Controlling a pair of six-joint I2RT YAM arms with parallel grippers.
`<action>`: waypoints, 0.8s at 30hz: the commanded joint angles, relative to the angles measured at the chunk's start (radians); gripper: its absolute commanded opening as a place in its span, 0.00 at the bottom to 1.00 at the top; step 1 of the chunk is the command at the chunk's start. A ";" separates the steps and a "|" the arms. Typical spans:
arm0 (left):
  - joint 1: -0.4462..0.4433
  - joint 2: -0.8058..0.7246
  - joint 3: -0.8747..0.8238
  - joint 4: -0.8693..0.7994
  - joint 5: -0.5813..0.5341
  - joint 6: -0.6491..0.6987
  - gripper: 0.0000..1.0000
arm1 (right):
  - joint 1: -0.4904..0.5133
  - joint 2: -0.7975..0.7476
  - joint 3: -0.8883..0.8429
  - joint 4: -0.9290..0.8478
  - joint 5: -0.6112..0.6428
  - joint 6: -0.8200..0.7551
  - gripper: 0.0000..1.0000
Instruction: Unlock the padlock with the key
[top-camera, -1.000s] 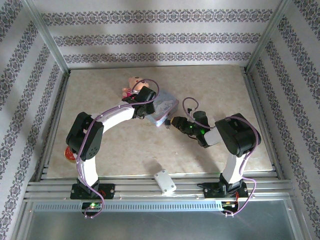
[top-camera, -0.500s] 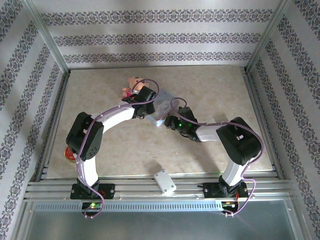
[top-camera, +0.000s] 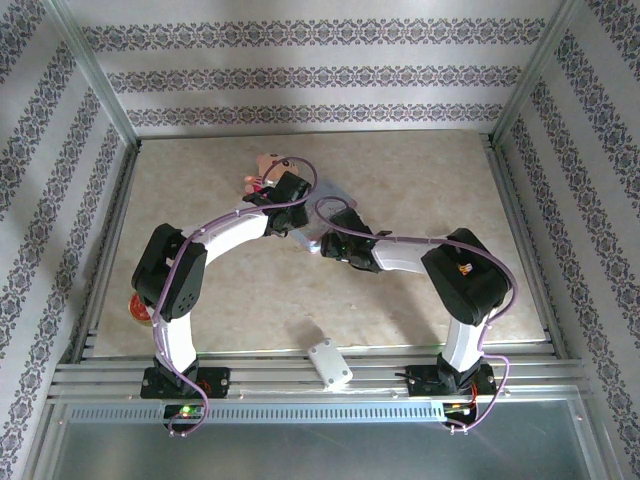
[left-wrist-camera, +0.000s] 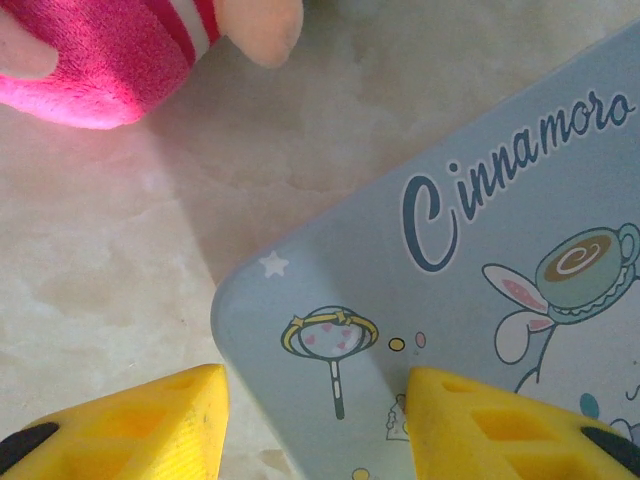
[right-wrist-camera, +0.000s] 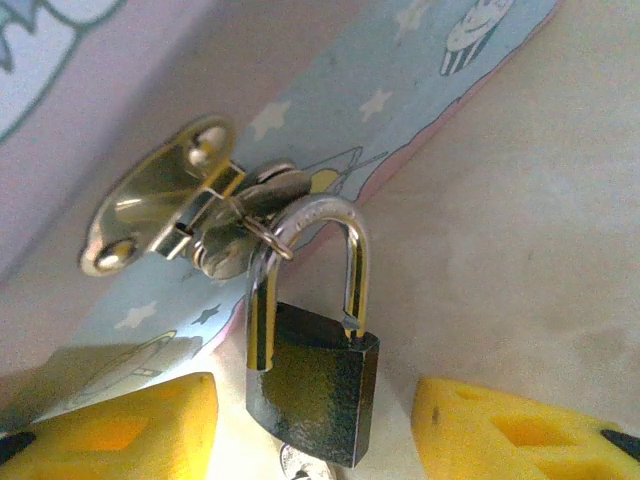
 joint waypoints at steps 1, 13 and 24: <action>0.027 0.051 -0.025 -0.161 -0.024 0.015 0.50 | 0.004 0.090 0.030 -0.100 0.052 -0.056 0.58; 0.030 0.047 -0.018 -0.164 -0.024 0.011 0.49 | -0.035 0.064 0.015 -0.077 0.003 -0.097 0.19; 0.030 0.046 -0.013 -0.170 -0.028 0.013 0.49 | -0.096 -0.035 -0.071 0.052 -0.116 -0.129 0.00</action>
